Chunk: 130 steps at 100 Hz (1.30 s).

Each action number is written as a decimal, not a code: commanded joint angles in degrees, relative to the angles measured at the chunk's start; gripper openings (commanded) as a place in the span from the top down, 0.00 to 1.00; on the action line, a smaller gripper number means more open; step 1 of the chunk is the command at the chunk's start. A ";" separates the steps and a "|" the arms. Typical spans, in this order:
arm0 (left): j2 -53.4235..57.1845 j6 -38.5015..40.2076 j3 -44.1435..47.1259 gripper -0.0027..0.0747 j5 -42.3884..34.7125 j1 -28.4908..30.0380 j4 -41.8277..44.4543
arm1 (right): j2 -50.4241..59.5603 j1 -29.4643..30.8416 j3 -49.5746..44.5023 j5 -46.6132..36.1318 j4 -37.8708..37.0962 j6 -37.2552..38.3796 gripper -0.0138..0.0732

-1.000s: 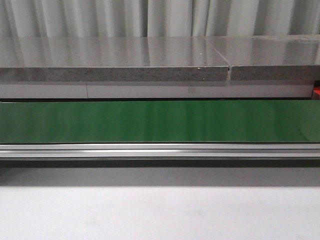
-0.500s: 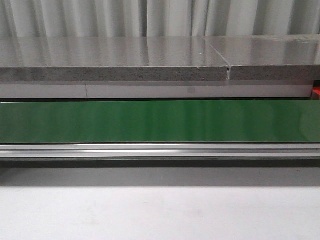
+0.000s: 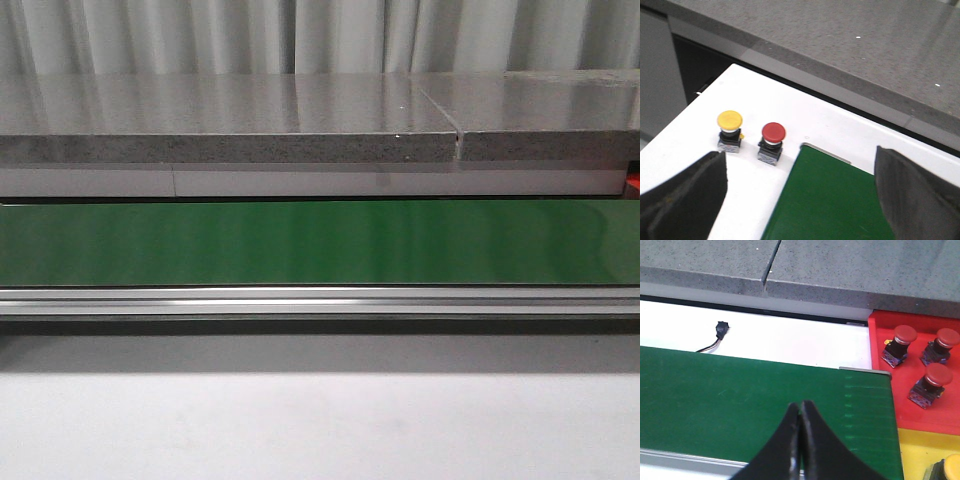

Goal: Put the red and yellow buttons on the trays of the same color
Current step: 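Move the left gripper down over the next red push-button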

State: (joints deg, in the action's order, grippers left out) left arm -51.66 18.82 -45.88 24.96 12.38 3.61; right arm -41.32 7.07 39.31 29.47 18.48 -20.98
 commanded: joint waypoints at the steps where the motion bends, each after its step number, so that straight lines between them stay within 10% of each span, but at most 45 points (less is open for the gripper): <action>1: -4.92 0.76 -5.07 0.21 -3.31 2.07 -1.05 | 0.41 -0.07 1.49 -3.34 0.56 -0.58 0.92; 60: -40.46 0.76 -24.60 0.21 -1.27 2.61 -1.05 | 0.41 -0.07 1.49 -3.34 0.56 -0.58 0.92; 130: -54.20 0.76 -32.21 0.21 -0.16 2.61 -1.67 | 0.41 -0.07 1.49 -3.34 0.56 -0.58 0.92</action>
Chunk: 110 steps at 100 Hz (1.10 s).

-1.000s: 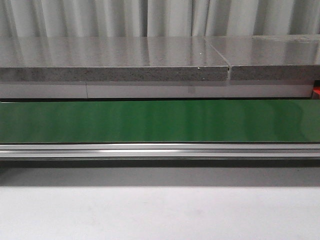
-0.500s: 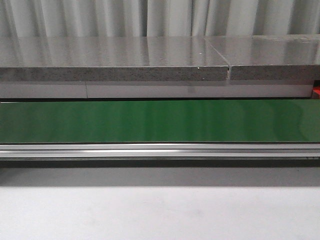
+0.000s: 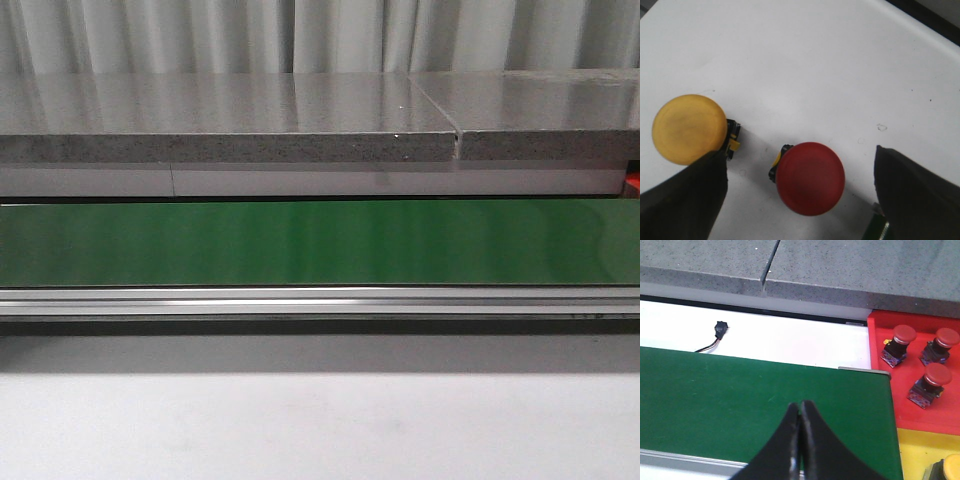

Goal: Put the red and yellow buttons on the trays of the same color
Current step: 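Move the left gripper down over the next red push-button, then grasp the red push-button with the left gripper and lift it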

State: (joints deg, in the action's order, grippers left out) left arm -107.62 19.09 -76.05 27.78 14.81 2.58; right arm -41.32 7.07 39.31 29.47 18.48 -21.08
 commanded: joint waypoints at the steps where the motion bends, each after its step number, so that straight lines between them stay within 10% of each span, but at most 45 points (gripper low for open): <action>1: 1.69 0.48 -2.03 0.21 -2.97 0.18 -0.64 | 0.41 -0.07 1.49 -3.34 0.56 -0.48 0.92; 42: -0.96 0.48 -2.08 0.23 -3.34 0.18 -1.24 | 0.41 -0.07 1.49 -3.34 0.56 -0.48 0.92; 79: 1.09 -1.11 -2.08 0.99 0.24 0.18 -1.99 | 0.41 -0.07 1.49 -3.34 0.56 -0.48 0.92; 110: 13.27 -5.37 -2.08 0.99 2.79 -1.26 -2.12 | 0.41 -0.07 1.49 -3.34 0.56 -0.48 0.92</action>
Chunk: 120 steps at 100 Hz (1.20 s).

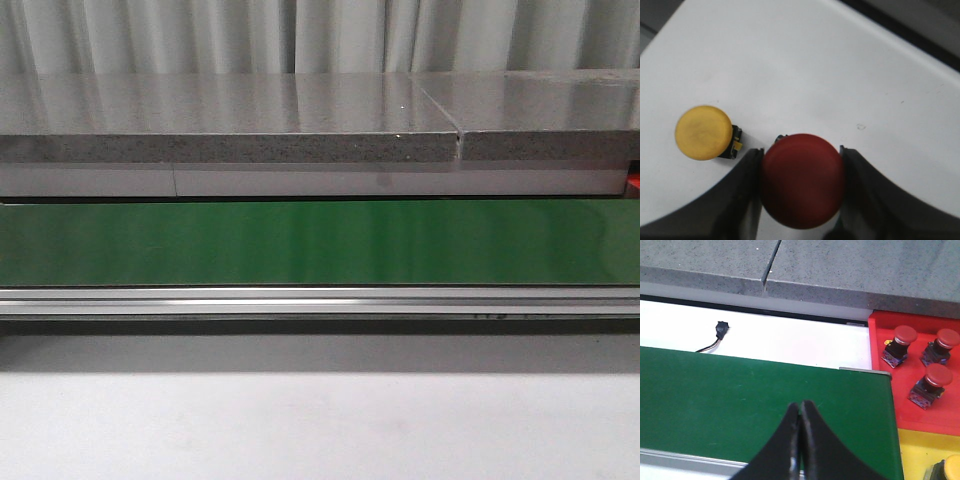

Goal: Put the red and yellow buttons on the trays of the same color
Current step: 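Grasp the red push-button with the left gripper and lift it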

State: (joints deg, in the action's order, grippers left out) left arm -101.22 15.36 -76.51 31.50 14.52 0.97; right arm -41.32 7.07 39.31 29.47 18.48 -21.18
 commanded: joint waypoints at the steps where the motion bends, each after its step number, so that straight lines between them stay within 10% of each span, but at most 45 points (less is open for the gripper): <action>1: 7.15 -1.81 -1.63 0.99 -0.78 -1.17 -0.51 | 0.41 -0.07 1.49 -3.34 0.56 -0.38 0.92; 120: 16.72 -2.88 17.29 0.89 -3.17 -11.44 -0.97 | 0.41 -0.07 1.49 -3.34 0.56 -0.38 0.92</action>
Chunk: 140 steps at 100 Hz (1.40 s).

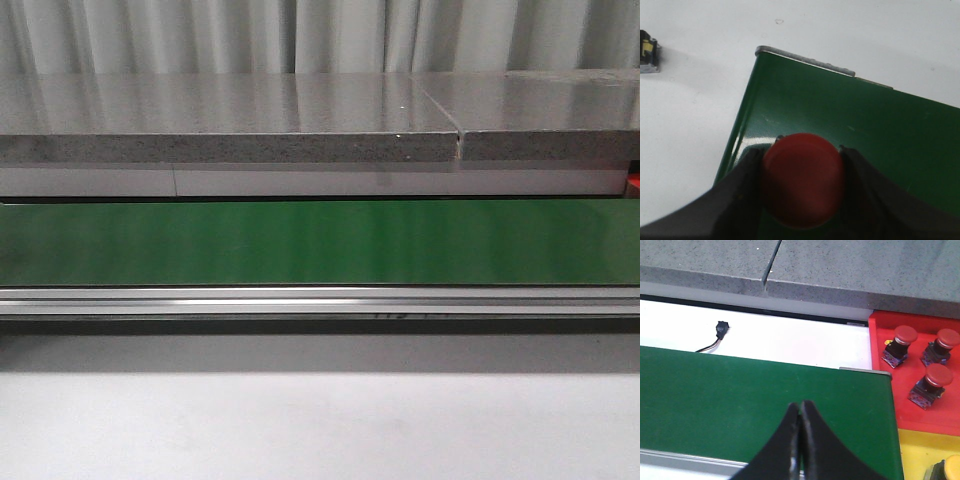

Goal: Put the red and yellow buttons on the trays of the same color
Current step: 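Grasp the red push-button with the left gripper and lift it, then lower the red button onto the green belt and open the left gripper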

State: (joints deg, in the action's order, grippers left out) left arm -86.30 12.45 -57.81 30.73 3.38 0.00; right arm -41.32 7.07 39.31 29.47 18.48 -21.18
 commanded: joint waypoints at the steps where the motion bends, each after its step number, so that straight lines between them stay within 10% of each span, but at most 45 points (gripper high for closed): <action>1: 1.80 0.03 -1.41 0.86 -2.39 -0.30 0.00 | 0.41 -0.07 1.49 -3.34 0.56 -0.38 0.92; 31: 1.80 -0.07 -1.54 0.14 -2.12 -1.64 0.00 | 0.41 -0.07 1.49 -3.34 0.56 -0.38 0.92; 89: 2.90 -0.07 -10.64 0.14 -0.24 -2.00 1.41 | 0.41 -0.07 1.49 -3.34 0.56 -0.38 0.92; 140: 2.69 -0.07 -10.64 0.14 -2.47 12.04 2.45 | 0.41 -0.07 1.49 -3.34 0.56 -0.38 0.92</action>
State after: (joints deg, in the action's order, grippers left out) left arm -85.77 12.35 -66.52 32.37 13.64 2.38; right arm -41.32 7.07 39.31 29.47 18.48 -21.18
